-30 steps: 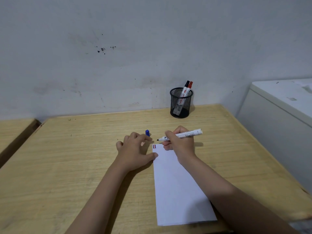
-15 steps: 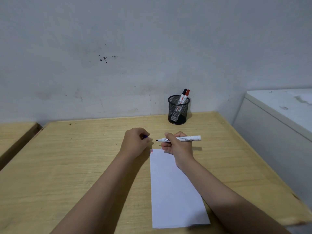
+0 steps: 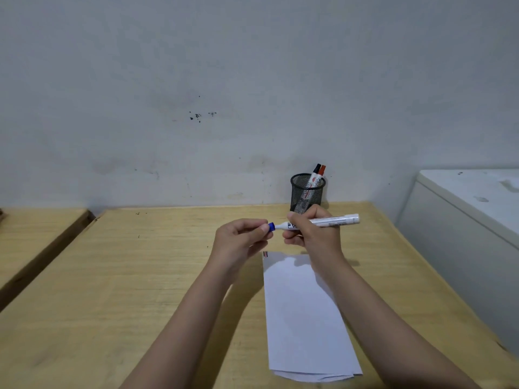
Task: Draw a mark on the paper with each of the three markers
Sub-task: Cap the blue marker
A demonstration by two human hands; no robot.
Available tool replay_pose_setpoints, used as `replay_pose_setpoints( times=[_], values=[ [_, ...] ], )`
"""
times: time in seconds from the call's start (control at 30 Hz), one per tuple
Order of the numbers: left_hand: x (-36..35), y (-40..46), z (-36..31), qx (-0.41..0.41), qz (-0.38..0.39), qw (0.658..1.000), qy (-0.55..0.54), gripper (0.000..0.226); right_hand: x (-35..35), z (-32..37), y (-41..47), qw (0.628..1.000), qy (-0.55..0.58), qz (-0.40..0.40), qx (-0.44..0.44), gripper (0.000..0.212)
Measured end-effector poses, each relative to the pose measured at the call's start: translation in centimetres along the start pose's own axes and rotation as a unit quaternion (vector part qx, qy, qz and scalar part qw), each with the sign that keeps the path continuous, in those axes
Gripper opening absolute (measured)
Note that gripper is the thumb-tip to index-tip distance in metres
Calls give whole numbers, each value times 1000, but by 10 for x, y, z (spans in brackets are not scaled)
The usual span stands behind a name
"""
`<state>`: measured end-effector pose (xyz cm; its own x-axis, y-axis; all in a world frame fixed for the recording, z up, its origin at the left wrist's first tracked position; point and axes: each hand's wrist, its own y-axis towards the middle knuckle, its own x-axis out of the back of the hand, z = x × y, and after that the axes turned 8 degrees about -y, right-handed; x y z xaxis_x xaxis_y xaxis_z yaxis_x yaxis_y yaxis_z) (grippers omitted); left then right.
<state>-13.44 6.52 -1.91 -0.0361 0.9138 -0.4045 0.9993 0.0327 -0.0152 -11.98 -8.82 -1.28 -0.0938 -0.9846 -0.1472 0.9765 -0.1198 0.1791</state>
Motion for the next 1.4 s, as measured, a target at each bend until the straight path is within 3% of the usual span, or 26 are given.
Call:
replay_pose_setpoints(
  times=[0.17, 0.47, 0.63, 0.73, 0.8, 0.83, 0.9, 0.93, 1.03, 1.27, 1.33, 1.4],
  values=[
    [-10, -14, -8, -26, 33, 999, 19, 5, -2, 10, -5, 999, -22, 30, 15, 31],
    [-15, -29, -35, -130, 62, 989, 31, 11, -14, 30, -11, 996, 42, 51, 51, 36],
    [-18, -30, -32, -175, -13, 984, 20, 9, -24, 34, -9, 995, 79, 52, -38, 24],
    [-18, -26, -29, -206, -86, 974, 32, 10, -25, 26, -4, 994, 26, -63, -89, 57],
    [-15, -22, -27, -213, -118, 968, 63, 10, -20, 22, -5, 986, -44, -160, -3, 59],
    [-14, -21, -27, -213, -123, 966, 78, 9, -16, 21, -6, 979, -94, -165, 79, 56],
    [-16, -20, -26, -208, -116, 966, 103, 7, -8, 24, -5, 938, -220, -86, 253, 43],
    [-20, -20, -26, -206, -109, 966, 112, 7, -5, 25, -3, 901, -282, -33, 329, 37],
    [-28, -15, -29, -207, -92, 967, 118, 8, 1, 31, 5, 794, -381, 35, 472, 18],
    [-41, 6, -32, -216, -70, 967, 117, 13, 20, 42, 28, 741, -436, 83, 505, 28],
    [-46, 14, -30, -226, -64, 966, 107, 17, 25, 44, 38, 753, -426, 58, 498, 31],
    [-49, 26, -26, -238, -74, 960, 124, 20, 33, 49, 53, 791, -387, 0, 474, 35]
  ],
)
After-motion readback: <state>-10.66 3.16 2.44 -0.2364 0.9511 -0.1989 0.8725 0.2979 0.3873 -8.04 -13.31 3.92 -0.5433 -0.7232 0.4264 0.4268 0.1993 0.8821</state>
